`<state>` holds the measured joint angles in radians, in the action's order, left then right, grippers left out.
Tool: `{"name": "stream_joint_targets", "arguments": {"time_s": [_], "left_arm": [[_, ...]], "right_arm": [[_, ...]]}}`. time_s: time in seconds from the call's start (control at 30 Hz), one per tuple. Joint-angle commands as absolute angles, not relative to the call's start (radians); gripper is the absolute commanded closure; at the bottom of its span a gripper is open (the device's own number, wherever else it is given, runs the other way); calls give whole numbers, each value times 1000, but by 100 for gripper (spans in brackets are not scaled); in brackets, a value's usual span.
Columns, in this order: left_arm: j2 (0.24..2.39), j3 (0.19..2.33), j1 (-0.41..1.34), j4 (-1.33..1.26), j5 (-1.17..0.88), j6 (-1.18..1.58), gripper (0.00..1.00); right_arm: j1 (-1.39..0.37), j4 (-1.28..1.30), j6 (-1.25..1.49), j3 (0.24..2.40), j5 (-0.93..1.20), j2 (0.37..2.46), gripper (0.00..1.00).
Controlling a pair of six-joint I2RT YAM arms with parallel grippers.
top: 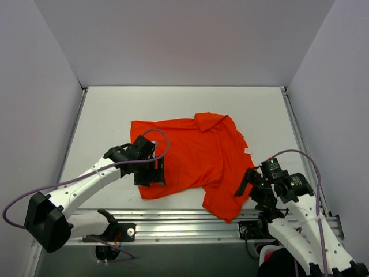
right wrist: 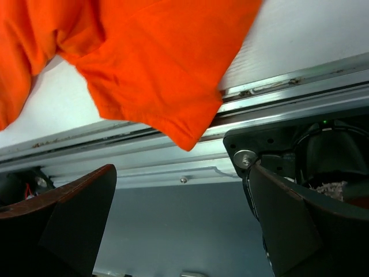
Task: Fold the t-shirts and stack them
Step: Flatten the tshirt out
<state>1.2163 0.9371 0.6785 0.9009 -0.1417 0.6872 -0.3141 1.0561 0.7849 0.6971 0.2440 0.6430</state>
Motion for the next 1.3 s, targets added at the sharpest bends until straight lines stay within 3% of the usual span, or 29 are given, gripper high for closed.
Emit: {"name": "stream_joint_targets", "arguments": {"time_s": [0.0, 0.2, 0.47, 0.77, 0.83, 0.93, 0.97, 1.07, 1.1, 1.2, 1.27], "left_arm": [[1213, 948, 683, 836, -149, 715, 24], [1261, 934, 681, 761, -156, 690, 25], [1206, 824, 681, 707, -215, 664, 25], [1252, 851, 677, 700, -183, 647, 25], [1262, 857, 666, 695, -183, 647, 28], [1317, 876, 629, 693, -184, 634, 44], [1328, 877, 615, 689, -190, 620, 59], [1380, 888, 554, 687, -198, 592, 88], [1394, 891, 516, 692, -199, 586, 97], [1434, 897, 459, 678, -219, 572, 98], [1474, 910, 411, 677, -228, 572, 98]], "right_arm": [[-318, 1033, 821, 667, 164, 730, 4], [-325, 755, 879, 654, 172, 824, 6], [-399, 654, 965, 446, 103, 930, 9], [-428, 576, 931, 524, 9, 1172, 10], [-428, 543, 911, 541, 9, 1247, 18], [-428, 470, 891, 574, 18, 1345, 32], [-428, 436, 884, 583, 21, 1370, 36], [-428, 393, 852, 629, 25, 1475, 63], [-428, 388, 842, 664, 23, 1524, 80], [-428, 387, 807, 725, 12, 1619, 100], [-428, 396, 786, 797, 11, 1663, 100]]}}
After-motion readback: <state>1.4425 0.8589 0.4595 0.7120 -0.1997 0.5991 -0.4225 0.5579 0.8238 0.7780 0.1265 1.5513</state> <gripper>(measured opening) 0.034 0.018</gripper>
